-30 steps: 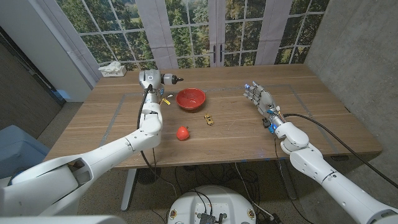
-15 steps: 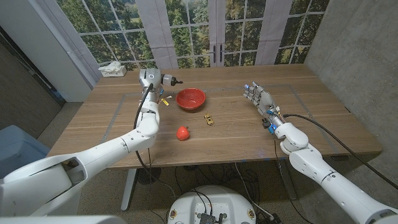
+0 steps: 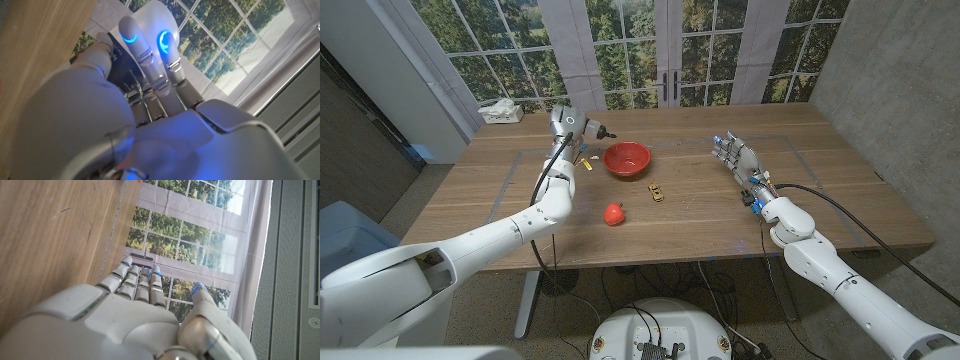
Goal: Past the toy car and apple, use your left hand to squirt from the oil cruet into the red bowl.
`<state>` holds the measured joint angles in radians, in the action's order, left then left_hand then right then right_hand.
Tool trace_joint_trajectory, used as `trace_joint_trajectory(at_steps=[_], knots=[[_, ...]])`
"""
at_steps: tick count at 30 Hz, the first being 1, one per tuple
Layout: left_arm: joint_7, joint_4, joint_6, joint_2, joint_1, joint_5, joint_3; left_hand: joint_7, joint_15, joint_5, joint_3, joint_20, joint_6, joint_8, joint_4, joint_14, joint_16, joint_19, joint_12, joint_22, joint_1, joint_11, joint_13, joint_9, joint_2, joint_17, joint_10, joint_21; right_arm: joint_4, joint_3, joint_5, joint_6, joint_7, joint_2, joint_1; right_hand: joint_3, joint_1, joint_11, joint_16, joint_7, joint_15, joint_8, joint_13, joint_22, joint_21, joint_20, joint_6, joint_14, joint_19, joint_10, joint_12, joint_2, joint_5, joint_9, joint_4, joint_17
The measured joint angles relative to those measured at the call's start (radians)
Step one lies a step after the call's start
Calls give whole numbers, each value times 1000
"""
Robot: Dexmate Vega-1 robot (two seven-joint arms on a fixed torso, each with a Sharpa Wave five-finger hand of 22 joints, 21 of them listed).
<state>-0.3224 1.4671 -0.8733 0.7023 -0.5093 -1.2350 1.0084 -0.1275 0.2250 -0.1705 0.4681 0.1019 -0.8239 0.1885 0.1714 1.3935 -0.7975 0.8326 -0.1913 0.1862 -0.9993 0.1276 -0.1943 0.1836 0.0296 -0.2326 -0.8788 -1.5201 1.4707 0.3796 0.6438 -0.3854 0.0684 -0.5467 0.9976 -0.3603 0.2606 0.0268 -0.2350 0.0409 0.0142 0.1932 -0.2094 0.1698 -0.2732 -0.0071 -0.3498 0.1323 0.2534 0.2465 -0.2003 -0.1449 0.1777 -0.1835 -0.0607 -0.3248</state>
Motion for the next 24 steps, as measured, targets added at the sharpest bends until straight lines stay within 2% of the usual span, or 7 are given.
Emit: trace_joint_trajectory(at_steps=[10,15,18,20,24], knots=[[75,-26,41,-5,16,-106,6,-4,4,0,0,-7,4,-4,0,-4,0,-22,-1,0,15,3,1,6,-15,-7,0,0,-14,0,4,-2,5,5,-7,0,0,0,0,0,0,0,0,0,0,7,0,0,7,0,0,0,0,0,0,0],[98,-34,62,-8,20,-133,6,-3,0,-11,19,-13,4,5,18,-7,-1,-48,-10,0,25,-4,2,11,-25,-35,-7,0,-20,0,5,-2,7,6,-9,0,-8,0,0,0,-5,0,0,0,7,7,0,5,7,0,0,-8,0,0,0,0],[114,-37,81,-11,24,-149,0,10,0,-15,24,-13,-10,14,24,-7,-17,-48,-28,0,25,-5,2,14,-25,-53,-8,0,-25,0,7,-4,9,7,-11,0,-8,0,0,0,-5,0,0,0,7,7,0,5,7,0,0,-8,0,0,0,0],[119,-38,91,-12,24,-154,-2,20,0,-15,28,-13,-20,20,28,-7,-24,-48,-29,0,25,-22,2,14,-25,-59,-25,0,-27,0,8,-5,10,8,-11,0,-8,0,0,0,-5,0,0,0,7,7,0,5,7,0,0,-8,0,0,0,0],[130,-38,113,-13,25,-166,-8,22,2,-27,28,-18,-22,21,28,-5,-35,-54,-37,4,25,-22,1,15,-25,-69,-25,-1,-33,-1,11,-7,14,9,-12,0,-8,4,0,0,-5,0,0,0,11,7,0,5,7,4,0,-8,0,0,0,0]])
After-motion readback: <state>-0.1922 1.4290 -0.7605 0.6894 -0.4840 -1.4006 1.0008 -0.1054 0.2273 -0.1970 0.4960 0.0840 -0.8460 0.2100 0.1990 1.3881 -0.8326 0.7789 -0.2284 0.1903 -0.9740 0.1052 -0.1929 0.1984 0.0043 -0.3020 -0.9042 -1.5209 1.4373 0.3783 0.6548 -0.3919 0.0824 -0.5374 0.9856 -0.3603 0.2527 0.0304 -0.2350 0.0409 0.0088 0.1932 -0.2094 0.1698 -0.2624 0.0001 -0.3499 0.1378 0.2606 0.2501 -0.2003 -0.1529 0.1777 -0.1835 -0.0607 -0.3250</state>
